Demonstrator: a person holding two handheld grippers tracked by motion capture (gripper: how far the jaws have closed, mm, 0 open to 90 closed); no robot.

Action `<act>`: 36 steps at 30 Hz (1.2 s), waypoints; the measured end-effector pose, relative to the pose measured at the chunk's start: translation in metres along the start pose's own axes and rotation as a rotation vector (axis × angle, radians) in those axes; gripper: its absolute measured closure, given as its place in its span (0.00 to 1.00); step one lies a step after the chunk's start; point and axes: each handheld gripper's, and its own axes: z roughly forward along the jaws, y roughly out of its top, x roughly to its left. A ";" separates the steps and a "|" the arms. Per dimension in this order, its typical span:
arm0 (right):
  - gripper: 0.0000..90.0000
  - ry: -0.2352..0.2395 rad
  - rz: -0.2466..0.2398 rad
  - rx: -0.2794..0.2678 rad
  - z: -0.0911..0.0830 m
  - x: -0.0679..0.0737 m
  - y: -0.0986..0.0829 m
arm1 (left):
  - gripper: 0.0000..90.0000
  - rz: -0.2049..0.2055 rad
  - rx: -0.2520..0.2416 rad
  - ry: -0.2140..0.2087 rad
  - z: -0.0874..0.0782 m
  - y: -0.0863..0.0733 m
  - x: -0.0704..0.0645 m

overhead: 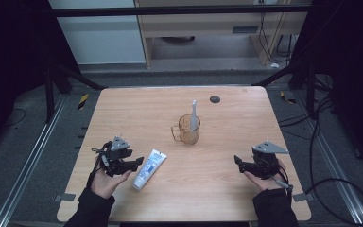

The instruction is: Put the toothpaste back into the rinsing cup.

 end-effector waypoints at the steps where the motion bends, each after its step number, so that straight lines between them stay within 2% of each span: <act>1: 0.25 0.001 -0.001 0.000 0.000 0.000 0.000 | 0.47 0.004 0.002 -0.001 0.001 0.002 -0.001; 7: 0.24 0.002 -0.002 0.000 0.001 -0.001 0.001 | 0.41 0.017 0.036 -0.005 0.011 0.014 -0.006; 15: 0.24 0.008 0.000 0.008 0.001 -0.003 0.000 | 0.41 0.043 0.091 -0.010 0.024 0.026 -0.015; 19: 0.24 0.016 0.005 0.008 0.001 -0.003 -0.001 | 0.40 0.056 0.128 -0.011 0.030 0.028 -0.017; 29: 0.24 0.018 -0.008 0.016 0.003 -0.003 -0.002 | 0.36 0.044 0.204 0.006 0.050 0.028 -0.015; 36: 0.24 0.022 -0.011 0.018 0.004 -0.001 -0.001 | 0.35 0.046 0.256 -0.015 0.062 0.026 -0.017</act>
